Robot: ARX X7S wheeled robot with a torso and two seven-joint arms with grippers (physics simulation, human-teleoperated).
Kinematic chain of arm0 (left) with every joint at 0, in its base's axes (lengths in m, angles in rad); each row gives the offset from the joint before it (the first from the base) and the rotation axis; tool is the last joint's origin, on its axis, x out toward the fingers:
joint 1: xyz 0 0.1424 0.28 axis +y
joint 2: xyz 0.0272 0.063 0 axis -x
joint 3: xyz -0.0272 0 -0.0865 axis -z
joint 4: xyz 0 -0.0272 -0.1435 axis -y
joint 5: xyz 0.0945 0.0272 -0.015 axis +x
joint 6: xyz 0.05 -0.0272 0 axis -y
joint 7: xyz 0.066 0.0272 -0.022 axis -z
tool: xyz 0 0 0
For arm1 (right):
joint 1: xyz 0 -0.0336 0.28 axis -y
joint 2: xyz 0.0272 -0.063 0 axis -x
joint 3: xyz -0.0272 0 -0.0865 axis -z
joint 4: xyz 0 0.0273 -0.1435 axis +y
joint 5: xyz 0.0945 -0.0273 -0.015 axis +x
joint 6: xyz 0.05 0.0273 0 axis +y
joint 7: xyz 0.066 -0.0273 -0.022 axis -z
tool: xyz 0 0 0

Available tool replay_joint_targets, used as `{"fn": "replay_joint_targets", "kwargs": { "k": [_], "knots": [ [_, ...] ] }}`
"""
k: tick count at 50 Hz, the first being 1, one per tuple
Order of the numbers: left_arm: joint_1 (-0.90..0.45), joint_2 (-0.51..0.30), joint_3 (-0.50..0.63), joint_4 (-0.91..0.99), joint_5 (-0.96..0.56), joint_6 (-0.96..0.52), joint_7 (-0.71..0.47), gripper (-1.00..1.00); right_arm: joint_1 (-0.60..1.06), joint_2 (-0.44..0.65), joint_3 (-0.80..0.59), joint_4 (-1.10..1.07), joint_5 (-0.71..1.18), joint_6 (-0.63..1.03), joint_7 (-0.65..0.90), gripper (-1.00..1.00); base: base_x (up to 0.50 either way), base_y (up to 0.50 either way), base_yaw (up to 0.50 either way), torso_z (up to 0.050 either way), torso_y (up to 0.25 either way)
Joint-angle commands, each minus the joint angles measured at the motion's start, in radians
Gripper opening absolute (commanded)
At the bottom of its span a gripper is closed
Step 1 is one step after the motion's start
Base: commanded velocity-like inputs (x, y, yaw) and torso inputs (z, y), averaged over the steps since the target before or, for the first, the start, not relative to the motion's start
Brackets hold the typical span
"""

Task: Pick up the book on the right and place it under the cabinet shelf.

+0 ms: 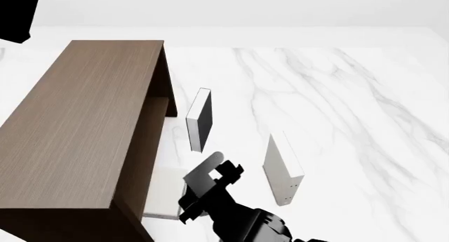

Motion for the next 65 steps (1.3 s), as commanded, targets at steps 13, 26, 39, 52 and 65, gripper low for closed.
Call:
{"fn": "replay_joint_targets", "kwargs": {
  "k": [13, 26, 39, 52, 65],
  "knots": [
    [-0.023, -0.026, 0.007, 0.009, -0.033, 0.002, -0.024, 1.0, 0.031, -0.038, -0.196, 0.007, 0.178, -0.089, -0.003, 1.0, 0.0, 0.0, 0.0, 0.0, -0.001],
    [-0.056, -0.052, 0.019, 0.046, -0.097, 0.025, -0.084, 1.0, 0.018, -0.038, -0.197, -0.026, 0.168, -0.096, -0.004, 1.0, 0.0, 0.0, 0.0, 0.0, 0.0],
    [-0.02, -0.097, -0.011, 0.121, -0.144, 0.088, -0.131, 1.0, 0.014, -0.038, -0.197, -0.013, 0.163, -0.116, -0.017, 1.0, 0.0, 0.0, 0.0, 0.0, -0.001],
    [-0.035, -0.113, -0.012, 0.194, -0.199, 0.149, -0.203, 1.0, 0.016, -0.038, -0.197, -0.011, 0.132, -0.128, -0.04, 1.0, 0.0, 0.0, 0.0, 0.0, 0.0],
    [-0.023, -0.137, -0.027, 0.204, -0.206, 0.161, -0.207, 1.0, 0.032, -0.038, -0.197, -0.009, 0.115, -0.127, -0.056, 1.0, 0.0, 0.0, 0.0, 0.0, 0.0]
  ]
}}
